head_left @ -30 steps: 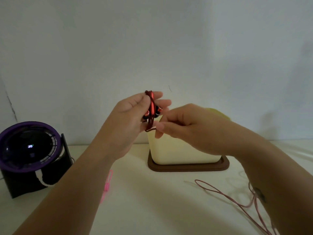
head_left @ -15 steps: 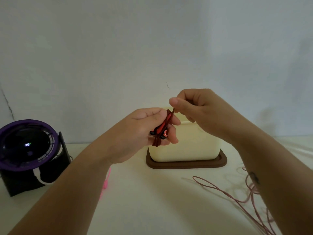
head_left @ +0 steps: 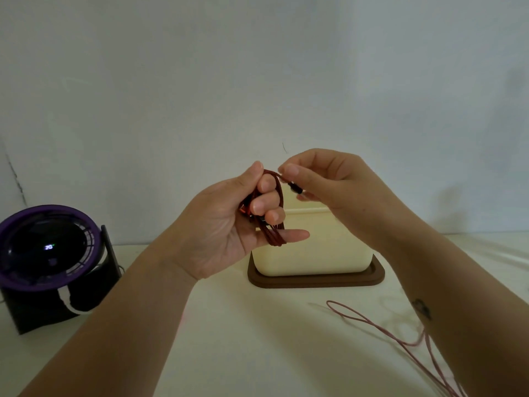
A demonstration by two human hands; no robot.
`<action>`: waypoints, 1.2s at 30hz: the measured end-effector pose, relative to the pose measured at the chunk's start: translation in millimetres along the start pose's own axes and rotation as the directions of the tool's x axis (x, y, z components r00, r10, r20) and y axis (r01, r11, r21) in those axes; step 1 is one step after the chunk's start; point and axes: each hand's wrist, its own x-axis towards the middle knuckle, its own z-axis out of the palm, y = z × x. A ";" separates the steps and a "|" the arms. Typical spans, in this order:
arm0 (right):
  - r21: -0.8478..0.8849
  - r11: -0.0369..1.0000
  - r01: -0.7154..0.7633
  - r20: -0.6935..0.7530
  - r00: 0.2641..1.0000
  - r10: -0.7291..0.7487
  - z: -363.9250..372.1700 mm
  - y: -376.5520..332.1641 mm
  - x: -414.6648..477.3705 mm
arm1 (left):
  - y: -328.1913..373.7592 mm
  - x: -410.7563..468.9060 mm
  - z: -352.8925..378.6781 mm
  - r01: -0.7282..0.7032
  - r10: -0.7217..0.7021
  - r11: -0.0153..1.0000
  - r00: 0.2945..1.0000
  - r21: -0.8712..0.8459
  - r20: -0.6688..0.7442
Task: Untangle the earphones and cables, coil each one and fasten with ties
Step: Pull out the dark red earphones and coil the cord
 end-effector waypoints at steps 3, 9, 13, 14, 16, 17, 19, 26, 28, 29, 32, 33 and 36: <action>-0.002 1.000 0.019 -0.071 0.997 -0.019 -8.1 -5.6 0.1 | 0.9 0.5 -1.4 -0.012 0.012 0.999 1.000 -0.041 -0.006; 0.015 0.994 -0.105 0.201 0.974 0.100 -7.6 -4.0 -1.6 | 1.1 0.3 -2.8 -0.043 0.048 0.995 0.998 -0.095 0.050; 0.054 0.984 -0.172 0.347 0.927 0.143 -4.1 -0.1 -3.8 | 3.7 -0.1 -5.0 -0.069 0.095 0.981 0.985 -0.183 0.141; 0.074 0.981 -0.177 0.342 0.929 0.141 -4.5 0.6 -3.5 | 4.2 -0.2 -5.1 -0.067 0.103 0.975 0.981 -0.213 0.162; 0.100 0.978 -0.183 0.342 0.929 0.139 -5.2 0.8 -3.3 | 4.2 -0.3 -4.4 -0.067 0.108 0.970 0.980 -0.235 0.166; 0.102 0.976 -0.190 0.344 0.928 0.145 -5.4 1.2 -3.2 | 3.6 -0.4 -3.2 -0.073 0.106 0.973 0.984 -0.219 0.143; 0.085 0.976 -0.203 0.335 0.928 0.163 -6.8 1.2 -3.4 | 2.0 0.1 0.3 -0.089 0.103 0.982 0.992 -0.170 0.074; 0.150 0.954 -0.259 0.281 0.936 0.210 -14.3 0.1 -0.2 | 2.6 0.4 1.3 -0.138 0.200 0.938 0.964 0.317 -0.174; 0.199 0.943 -0.267 0.268 0.940 0.210 -11.7 2.5 0.5 | 0.3 1.3 -0.4 -0.141 0.270 0.860 0.941 0.491 -0.202; 0.232 0.935 -0.268 0.265 0.942 0.204 -10.3 3.9 0.5 | -1.0 1.6 -0.9 -0.137 0.300 0.820 0.930 0.555 -0.213; 0.312 0.912 -0.265 0.256 0.948 0.188 -7.1 6.0 1.3 | -3.7 1.4 -0.7 -0.107 0.391 0.658 0.895 0.745 -0.216; 0.337 0.902 -0.270 0.251 0.949 0.190 -6.1 6.2 1.9 | -4.3 1.2 -0.6 -0.083 0.405 0.609 0.888 0.789 -0.219; 0.414 0.868 -0.275 0.226 0.955 0.194 -3.5 7.6 3.1 | -5.7 1.5 1.6 -0.017 0.417 0.554 0.871 0.832 -0.260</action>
